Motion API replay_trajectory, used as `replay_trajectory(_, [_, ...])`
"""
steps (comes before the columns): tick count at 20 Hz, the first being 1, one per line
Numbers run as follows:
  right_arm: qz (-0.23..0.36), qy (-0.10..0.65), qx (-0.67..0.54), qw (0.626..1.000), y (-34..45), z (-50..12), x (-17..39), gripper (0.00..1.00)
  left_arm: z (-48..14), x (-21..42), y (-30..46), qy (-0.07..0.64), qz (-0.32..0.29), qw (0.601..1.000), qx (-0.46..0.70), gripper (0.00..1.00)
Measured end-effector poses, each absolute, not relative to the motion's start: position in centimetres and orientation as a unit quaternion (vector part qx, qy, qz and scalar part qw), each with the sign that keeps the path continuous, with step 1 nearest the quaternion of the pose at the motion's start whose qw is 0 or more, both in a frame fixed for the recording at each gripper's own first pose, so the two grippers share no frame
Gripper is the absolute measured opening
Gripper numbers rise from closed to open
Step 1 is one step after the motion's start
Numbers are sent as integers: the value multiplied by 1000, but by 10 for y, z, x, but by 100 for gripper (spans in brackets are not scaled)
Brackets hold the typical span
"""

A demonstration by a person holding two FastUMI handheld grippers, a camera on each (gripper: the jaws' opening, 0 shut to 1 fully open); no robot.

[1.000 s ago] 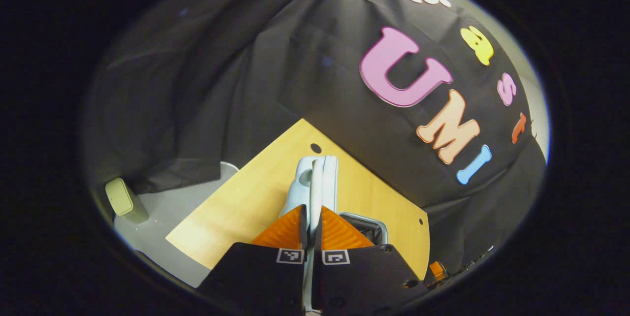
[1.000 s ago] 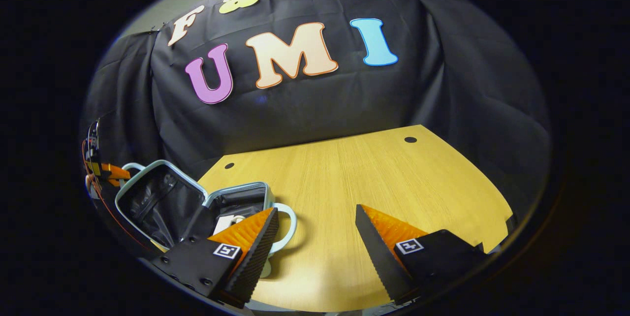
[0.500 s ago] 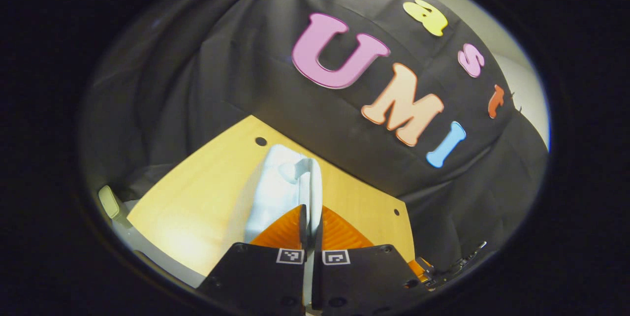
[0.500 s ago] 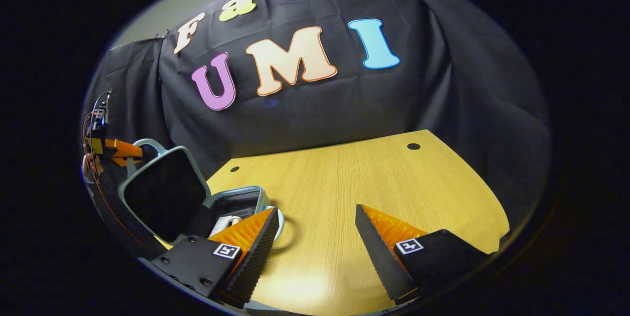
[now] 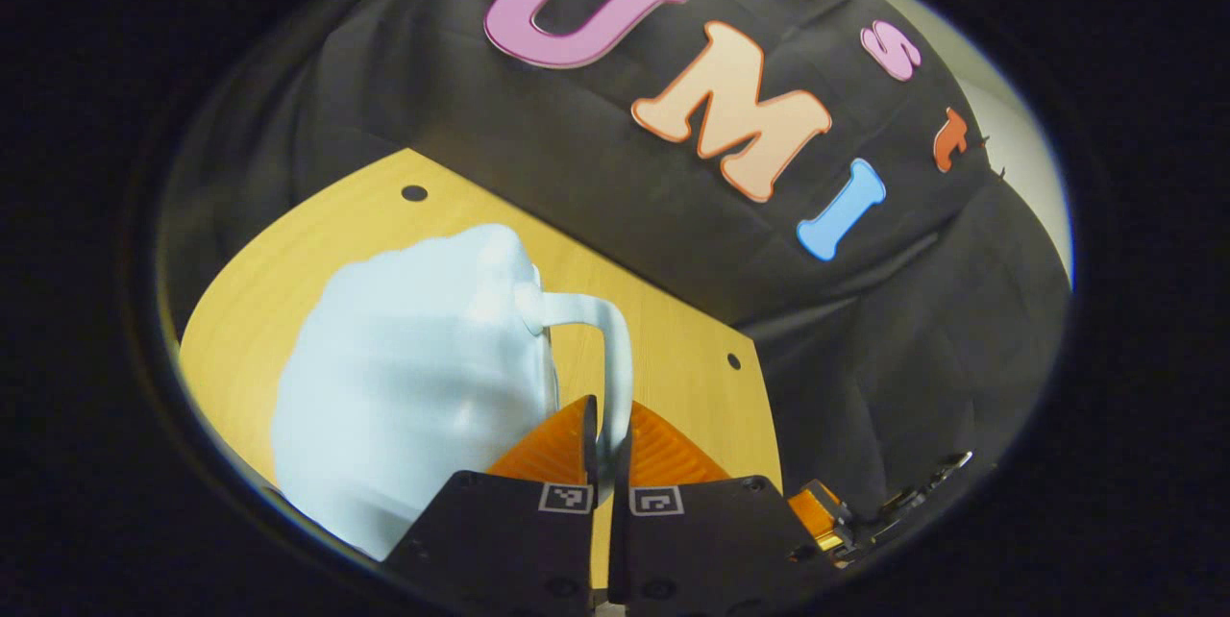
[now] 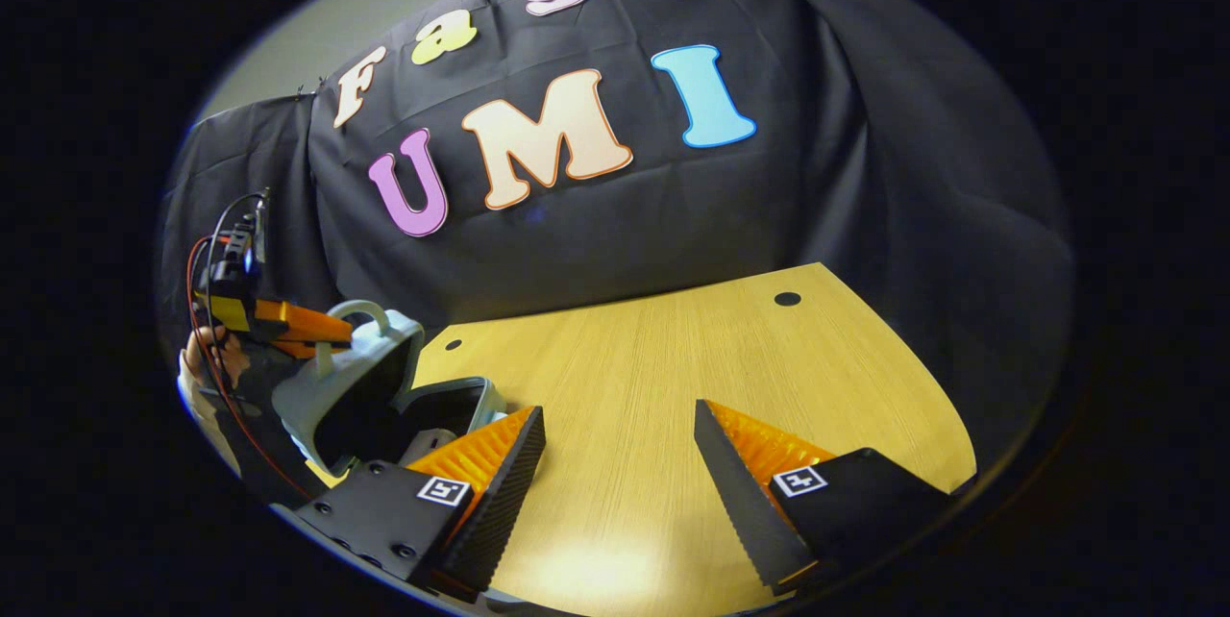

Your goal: First open the suitcase, pack the skin care products into it, and then close the suitcase.

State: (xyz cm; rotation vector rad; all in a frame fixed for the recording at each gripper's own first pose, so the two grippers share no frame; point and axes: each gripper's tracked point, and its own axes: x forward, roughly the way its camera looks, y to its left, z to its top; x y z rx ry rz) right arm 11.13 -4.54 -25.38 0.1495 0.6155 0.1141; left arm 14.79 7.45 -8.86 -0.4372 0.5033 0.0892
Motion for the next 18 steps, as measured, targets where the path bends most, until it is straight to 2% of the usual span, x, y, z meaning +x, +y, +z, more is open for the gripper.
replay_trajectory(2, [54,302,77,949,-51,-254,112,98,-111,160,60,266,50,943,-196,0])
replay_trajectory(3, [54,300,77,949,-53,-253,112,98,-126,162,53,280,52,941,-184,3])
replay_trajectory(4, [55,300,80,949,-53,-253,110,98,-141,165,46,293,54,939,-173,0])
replay_trajectory(10, [62,308,98,944,-50,-260,103,98,-212,178,35,357,87,925,-101,0])
replay_trajectory(13, [67,304,102,945,-49,-257,106,98,-235,179,37,380,101,918,-60,4])
replay_trajectory(15, [68,299,101,946,-49,-252,108,98,-242,178,34,391,108,913,-46,12])
replay_trajectory(16, [68,296,98,948,-50,-250,110,98,-241,178,33,393,116,911,-43,22])
replay_trajectory(18, [67,289,91,951,-51,-246,112,98,-238,178,29,391,126,911,-43,32])
